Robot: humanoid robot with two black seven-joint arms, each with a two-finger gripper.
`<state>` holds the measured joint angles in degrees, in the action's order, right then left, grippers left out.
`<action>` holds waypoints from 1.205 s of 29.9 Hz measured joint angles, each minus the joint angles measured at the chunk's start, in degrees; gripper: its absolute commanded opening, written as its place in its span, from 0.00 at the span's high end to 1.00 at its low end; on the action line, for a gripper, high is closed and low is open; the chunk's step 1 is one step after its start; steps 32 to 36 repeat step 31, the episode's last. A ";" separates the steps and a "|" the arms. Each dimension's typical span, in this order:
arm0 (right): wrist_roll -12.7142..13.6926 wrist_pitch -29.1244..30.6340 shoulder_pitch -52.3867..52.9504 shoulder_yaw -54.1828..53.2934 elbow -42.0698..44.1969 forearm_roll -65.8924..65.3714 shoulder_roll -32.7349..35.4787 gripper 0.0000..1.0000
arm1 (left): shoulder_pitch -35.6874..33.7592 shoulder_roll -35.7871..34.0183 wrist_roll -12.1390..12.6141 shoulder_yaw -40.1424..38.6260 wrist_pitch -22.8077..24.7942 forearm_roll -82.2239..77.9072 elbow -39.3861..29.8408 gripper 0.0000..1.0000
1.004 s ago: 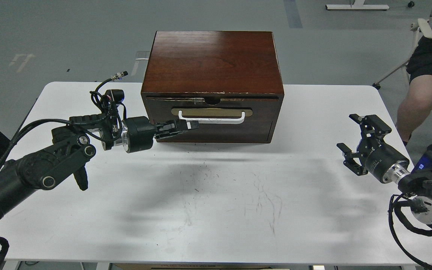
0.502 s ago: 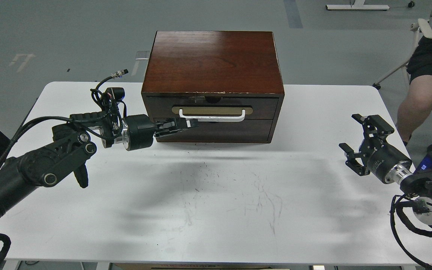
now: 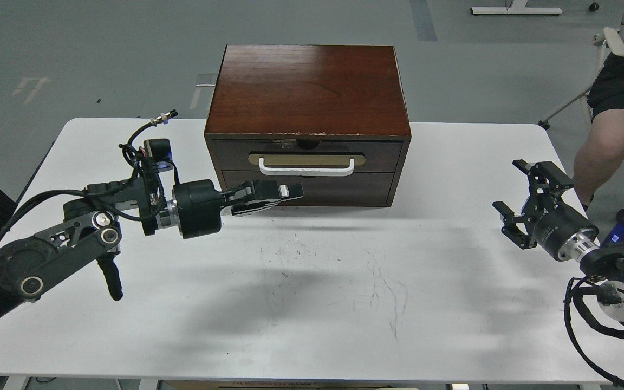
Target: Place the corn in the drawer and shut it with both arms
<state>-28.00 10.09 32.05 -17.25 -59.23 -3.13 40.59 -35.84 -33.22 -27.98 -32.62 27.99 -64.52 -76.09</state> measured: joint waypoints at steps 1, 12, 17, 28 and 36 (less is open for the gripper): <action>0.00 -0.04 0.00 -0.42 0.00 0.00 -0.12 0.00 | 0.13 -0.56 0.00 -0.33 0.00 2.43 -0.61 0.00; 0.00 -0.21 0.51 -4.34 0.14 0.16 -1.93 0.00 | 5.25 -4.08 -0.02 -10.80 0.00 33.74 -1.87 0.00; 0.00 -0.26 0.20 -6.25 0.19 0.61 -2.68 0.00 | 9.97 -6.11 -0.03 -15.05 0.01 35.90 -1.53 0.00; 0.00 -0.26 0.20 -10.24 0.17 1.02 -5.83 0.00 | 15.54 -1.90 5.31 -22.45 -0.06 48.99 3.94 0.00; 0.00 -0.26 0.20 -10.42 0.17 1.02 -6.50 0.00 | 17.30 -0.15 8.09 -24.69 -0.02 49.67 4.48 0.00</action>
